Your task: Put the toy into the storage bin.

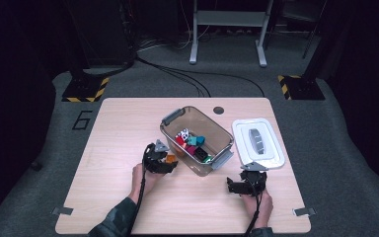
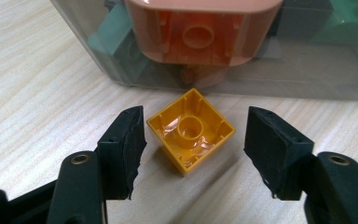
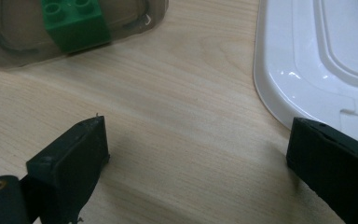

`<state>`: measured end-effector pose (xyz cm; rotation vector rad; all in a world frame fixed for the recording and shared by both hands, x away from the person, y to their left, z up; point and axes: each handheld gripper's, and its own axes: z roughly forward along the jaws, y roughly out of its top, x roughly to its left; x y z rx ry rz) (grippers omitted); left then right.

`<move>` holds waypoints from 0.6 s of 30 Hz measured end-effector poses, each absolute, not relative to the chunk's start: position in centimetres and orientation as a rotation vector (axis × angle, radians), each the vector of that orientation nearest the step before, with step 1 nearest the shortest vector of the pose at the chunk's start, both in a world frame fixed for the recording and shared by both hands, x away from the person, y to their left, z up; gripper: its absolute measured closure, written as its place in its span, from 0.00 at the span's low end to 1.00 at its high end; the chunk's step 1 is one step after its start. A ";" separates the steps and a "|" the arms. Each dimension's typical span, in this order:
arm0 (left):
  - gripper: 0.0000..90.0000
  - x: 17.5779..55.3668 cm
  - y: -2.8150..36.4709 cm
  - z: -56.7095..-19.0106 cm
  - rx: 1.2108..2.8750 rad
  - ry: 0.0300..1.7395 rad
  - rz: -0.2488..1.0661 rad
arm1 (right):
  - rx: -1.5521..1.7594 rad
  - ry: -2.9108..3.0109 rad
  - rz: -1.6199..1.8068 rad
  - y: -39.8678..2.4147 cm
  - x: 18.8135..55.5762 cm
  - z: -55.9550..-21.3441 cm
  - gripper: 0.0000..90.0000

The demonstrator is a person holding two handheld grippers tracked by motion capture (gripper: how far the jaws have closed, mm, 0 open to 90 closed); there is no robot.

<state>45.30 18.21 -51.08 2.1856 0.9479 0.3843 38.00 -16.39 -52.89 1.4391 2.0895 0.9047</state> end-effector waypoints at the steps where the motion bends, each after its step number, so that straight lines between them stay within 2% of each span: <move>1: 0.48 45.4 18.2 -51.2 2.188 0.948 0.379 | 1.441 2.089 0.904 -16.4 38.0 -52.9 0.05; 3: 0.52 45.4 18.2 -51.3 2.187 0.946 0.371 | 1.439 2.090 0.904 -16.4 38.0 -52.9 0.05; 7: 0.53 45.3 18.4 -51.3 2.190 0.935 0.365 | 1.440 2.089 0.905 -16.4 38.0 -52.9 0.05; 8: 0.64 45.2 18.4 -51.3 2.190 0.928 0.366 | 1.440 2.089 0.904 -16.4 38.0 -52.9 0.05; 18: 0.65 44.8 18.9 -51.0 2.195 0.903 0.372 | 1.440 2.090 0.904 -16.4 38.0 -52.9 0.05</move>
